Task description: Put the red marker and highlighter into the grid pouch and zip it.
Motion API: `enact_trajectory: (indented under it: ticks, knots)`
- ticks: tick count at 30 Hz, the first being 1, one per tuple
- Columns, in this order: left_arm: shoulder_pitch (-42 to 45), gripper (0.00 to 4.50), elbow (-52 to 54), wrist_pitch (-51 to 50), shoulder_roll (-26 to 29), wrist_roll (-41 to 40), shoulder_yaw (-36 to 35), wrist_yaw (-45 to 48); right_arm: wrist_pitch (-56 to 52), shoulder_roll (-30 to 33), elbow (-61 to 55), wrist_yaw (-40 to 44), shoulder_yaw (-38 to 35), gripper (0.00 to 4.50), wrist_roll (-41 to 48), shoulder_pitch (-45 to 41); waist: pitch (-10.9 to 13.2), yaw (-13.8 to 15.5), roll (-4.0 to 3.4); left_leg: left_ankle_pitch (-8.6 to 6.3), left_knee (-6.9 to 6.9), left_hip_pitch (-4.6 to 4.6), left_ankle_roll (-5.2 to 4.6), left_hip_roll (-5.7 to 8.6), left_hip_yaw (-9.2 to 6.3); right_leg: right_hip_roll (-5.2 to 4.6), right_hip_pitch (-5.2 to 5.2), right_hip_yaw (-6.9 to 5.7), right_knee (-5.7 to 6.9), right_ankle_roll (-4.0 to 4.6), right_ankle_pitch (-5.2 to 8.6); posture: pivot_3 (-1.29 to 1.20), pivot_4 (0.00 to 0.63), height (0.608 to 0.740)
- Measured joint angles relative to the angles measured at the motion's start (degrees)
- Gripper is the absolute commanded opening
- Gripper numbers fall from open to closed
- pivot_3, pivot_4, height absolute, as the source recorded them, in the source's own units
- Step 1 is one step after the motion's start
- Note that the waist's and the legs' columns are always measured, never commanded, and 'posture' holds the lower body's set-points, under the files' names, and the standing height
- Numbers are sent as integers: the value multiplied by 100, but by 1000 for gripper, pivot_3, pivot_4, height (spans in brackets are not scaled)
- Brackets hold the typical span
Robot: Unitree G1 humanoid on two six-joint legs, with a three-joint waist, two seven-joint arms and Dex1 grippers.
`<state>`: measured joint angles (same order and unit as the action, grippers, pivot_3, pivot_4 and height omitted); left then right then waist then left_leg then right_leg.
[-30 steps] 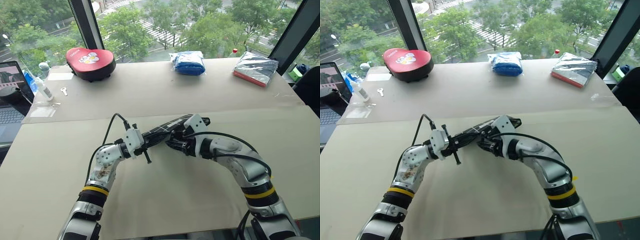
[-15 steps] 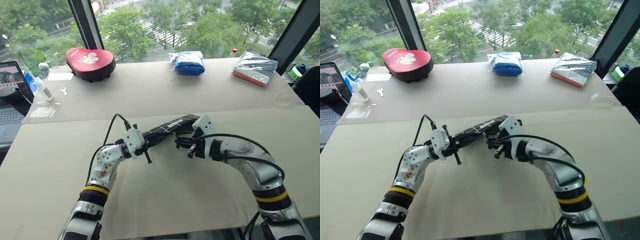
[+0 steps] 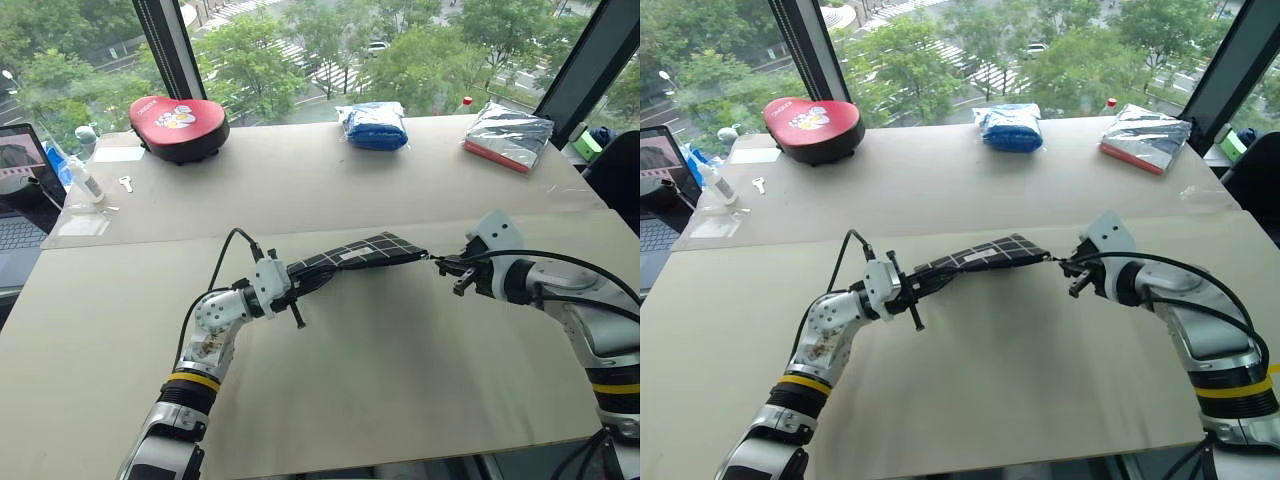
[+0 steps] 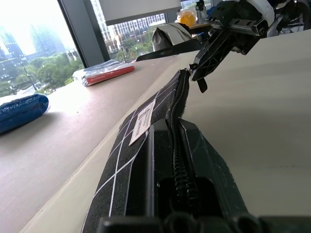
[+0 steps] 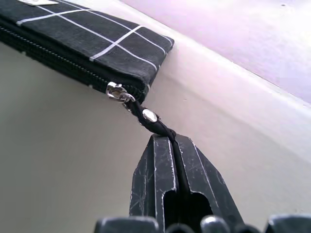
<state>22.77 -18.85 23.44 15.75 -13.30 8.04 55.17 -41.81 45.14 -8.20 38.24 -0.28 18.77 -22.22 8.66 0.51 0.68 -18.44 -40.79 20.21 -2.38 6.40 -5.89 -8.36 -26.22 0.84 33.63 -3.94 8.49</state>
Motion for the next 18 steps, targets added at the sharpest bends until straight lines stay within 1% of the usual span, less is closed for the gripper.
enact_trajectory:
  ticks: [2,3,4,5,6,7,8,10,12,14,16,17,18]
  knots:
    - [1,0,-6,0,1,-1,-7,0,-12,-177,4,-28,-71,698,69,2,0,1,0,0,0,0,0,0,0,0,-1,0,0,0,0,0,150,740]
    - [3,0,-7,0,-1,-2,-7,0,-23,-278,-20,-14,-134,1076,138,8,0,2,0,0,0,0,0,-1,-1,0,-1,0,0,0,0,0,150,740]
    - [4,0,-8,0,-3,-3,-8,1,-57,-352,-92,33,-181,1352,285,37,0,6,0,0,1,0,0,0,-1,0,-1,0,-1,0,0,0,150,740]
    - [4,0,-8,0,-3,-4,-9,1,-106,-416,-172,58,-212,1762,369,52,0,6,0,0,0,0,0,-1,-2,0,-1,-1,-1,0,0,0,150,740]
    - [6,0,-9,0,-7,-4,-8,4,-176,-473,-274,107,-247,2053,511,70,0,8,0,0,1,1,0,-1,-2,0,-1,0,-1,0,0,0,150,740]
    - [9,0,-9,0,-8,-5,-8,8,-233,-484,-341,137,-265,2432,559,93,0,11,0,0,0,1,0,0,-2,0,0,0,-1,0,-1,0,150,740]
    - [9,0,-9,2,-6,-7,-9,13,-280,-484,-375,165,-289,2691,637,118,0,13,0,0,0,0,0,0,-3,0,0,0,-2,0,-1,0,150,740]
    - [12,0,-10,2,-8,-9,-6,57,-496,-479,-471,300,-384,3353,882,227,0,24,0,0,0,1,0,0,-3,0,1,-1,-2,-1,-1,0,150,740]
    - [28,0,-14,10,-7,-18,7,130,-748,-327,-662,635,-571,3353,1335,476,0,45,0,0,1,2,-1,1,-7,0,1,-3,-4,-1,-1,0,150,740]
    - [65,0,-19,15,-5,-26,37,259,-874,110,-922,1112,-947,3353,1698,926,1,82,-2,-4,1,6,-7,4,-7,-2,1,-5,-6,-2,-1,0,150,740]
    - [98,0,-58,26,30,-29,49,381,-874,502,-994,1415,-1370,3353,1839,1254,1,82,-2,-7,-1,5,-13,4,-2,-2,5,-5,-6,-6,-4,0,150,740]
    - [124,0,-90,36,43,-28,58,456,-862,681,-1002,1573,-1702,3353,1870,1424,1,80,-2,-8,-2,3,-15,4,1,-2,7,-4,-9,-7,-4,0,150,740]
    - [154,0,-123,47,37,-28,71,515,-835,783,-1017,1698,-1944,3353,1904,1581,1,73,-1,-9,-2,1,-15,3,4,-1,8,-4,-18,-7,-5,0,150,740]
